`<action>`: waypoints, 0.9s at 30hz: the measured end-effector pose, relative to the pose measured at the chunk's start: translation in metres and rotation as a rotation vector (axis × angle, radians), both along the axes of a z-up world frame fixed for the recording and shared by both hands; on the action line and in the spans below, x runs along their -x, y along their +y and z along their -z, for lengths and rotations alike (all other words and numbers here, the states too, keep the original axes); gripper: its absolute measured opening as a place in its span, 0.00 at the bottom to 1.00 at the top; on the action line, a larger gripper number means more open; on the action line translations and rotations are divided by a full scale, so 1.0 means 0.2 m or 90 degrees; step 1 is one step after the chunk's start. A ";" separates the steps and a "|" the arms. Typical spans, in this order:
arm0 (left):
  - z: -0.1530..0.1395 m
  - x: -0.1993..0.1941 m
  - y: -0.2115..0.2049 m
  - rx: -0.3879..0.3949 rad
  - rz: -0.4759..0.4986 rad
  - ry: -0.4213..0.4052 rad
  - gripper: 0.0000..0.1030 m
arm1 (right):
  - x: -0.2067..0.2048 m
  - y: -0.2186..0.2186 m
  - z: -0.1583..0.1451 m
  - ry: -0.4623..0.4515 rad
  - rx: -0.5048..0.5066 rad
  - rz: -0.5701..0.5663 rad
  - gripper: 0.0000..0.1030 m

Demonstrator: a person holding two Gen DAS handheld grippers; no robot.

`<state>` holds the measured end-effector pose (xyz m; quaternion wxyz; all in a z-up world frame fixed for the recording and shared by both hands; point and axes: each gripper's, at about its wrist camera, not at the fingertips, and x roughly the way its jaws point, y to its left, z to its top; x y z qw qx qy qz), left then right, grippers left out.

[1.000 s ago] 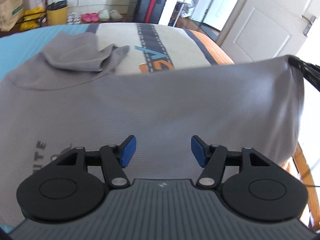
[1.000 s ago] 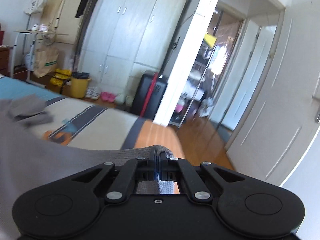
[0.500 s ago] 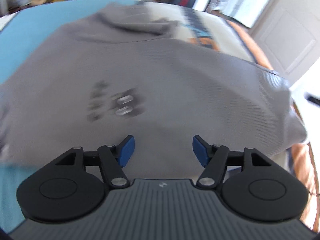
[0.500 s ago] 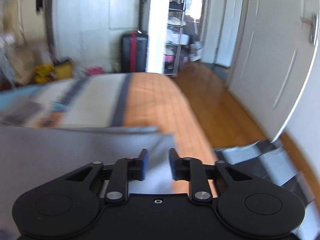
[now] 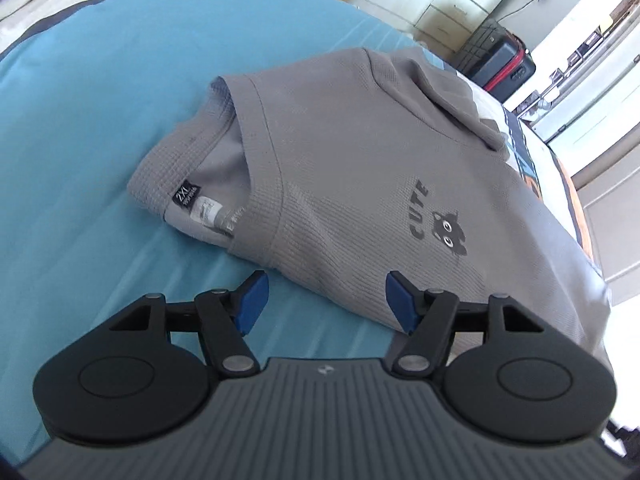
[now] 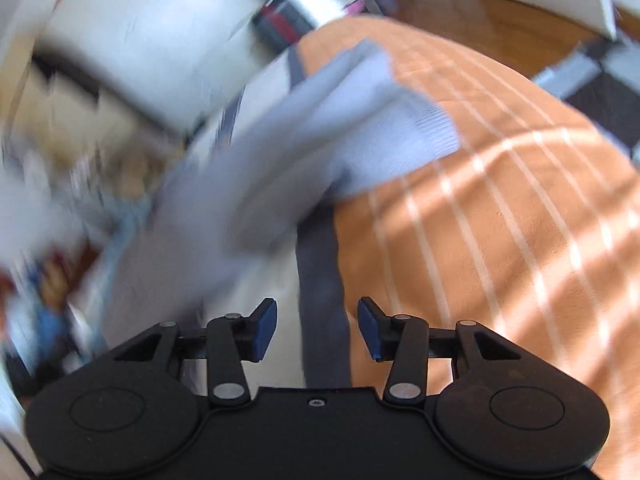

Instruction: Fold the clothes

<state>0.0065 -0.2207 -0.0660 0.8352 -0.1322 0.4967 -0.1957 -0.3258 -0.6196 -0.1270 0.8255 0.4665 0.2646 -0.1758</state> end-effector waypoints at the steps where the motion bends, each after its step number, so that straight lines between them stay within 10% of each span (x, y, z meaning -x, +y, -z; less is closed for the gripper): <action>1: 0.01 0.00 0.00 0.002 -0.003 -0.002 0.62 | -0.01 -0.04 0.01 -0.024 -0.027 0.027 0.49; 15: 0.07 -0.06 0.04 0.028 -0.030 -0.024 0.62 | -0.21 -0.28 0.14 -0.130 -0.162 0.338 0.64; 17: 0.07 -0.07 0.04 0.030 -0.030 -0.025 0.62 | -0.28 -0.31 0.08 -0.120 -0.106 0.317 0.09; 23: 0.09 -0.09 0.03 0.036 -0.030 -0.027 0.62 | -0.43 -0.12 -0.38 -0.014 0.326 0.202 0.06; 27: 0.09 -0.10 0.03 0.033 -0.026 -0.026 0.62 | -0.41 -0.19 -0.24 0.068 0.268 0.211 0.07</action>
